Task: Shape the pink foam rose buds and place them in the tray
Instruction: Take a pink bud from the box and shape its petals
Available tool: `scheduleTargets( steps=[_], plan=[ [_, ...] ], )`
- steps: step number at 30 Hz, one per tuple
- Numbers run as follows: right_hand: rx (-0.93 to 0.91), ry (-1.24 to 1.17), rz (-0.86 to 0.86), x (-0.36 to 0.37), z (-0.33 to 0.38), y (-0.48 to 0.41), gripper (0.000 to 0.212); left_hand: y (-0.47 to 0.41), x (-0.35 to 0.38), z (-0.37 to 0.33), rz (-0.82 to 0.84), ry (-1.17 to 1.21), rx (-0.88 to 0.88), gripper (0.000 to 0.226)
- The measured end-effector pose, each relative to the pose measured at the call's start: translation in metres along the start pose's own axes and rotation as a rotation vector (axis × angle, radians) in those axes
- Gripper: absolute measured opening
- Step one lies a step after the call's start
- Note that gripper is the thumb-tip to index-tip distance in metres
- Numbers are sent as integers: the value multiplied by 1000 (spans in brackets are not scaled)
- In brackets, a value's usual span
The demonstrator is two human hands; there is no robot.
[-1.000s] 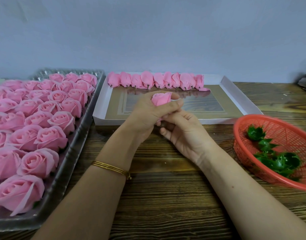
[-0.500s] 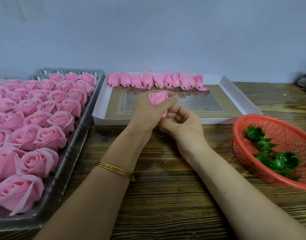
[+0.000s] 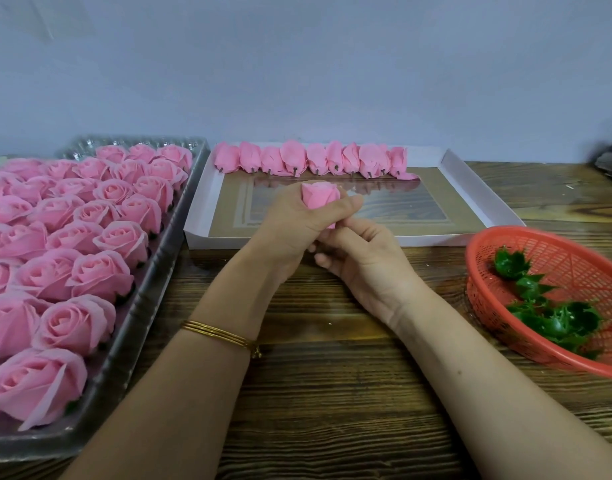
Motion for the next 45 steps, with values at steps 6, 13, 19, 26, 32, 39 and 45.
scheduleTargets(
  steps=[6,13,19,26,32,39,45],
  plan=[
    [-48,20,-38,-3,1,1,19,-2,-2,4,-60,81,45,22],
    [-189,234,-172,-11,11,3,19,-1,-1,4,-120,76,68,18],
    [-139,211,-167,-11,9,4,13,1,4,-1,-22,61,49,25],
    [-15,38,-43,-5,0,1,23,2,4,-4,13,11,45,29],
    [-65,34,-106,-8,1,0,14,2,3,-1,-44,93,64,24],
    [-49,48,-144,-12,1,0,26,5,8,-4,0,65,41,15],
    [13,-27,-23,-9,-2,-1,23,9,11,-8,132,72,-17,16]
  ],
)
Point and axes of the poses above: each hand's wrist, its own y-axis away from the middle knuckle, its own x-axis out of the palm, z = x × y, the point moved 8 cm from there along -y, towards the middle knuckle, and after that the axes turned 1 degree about y, right-handed, at the moved point
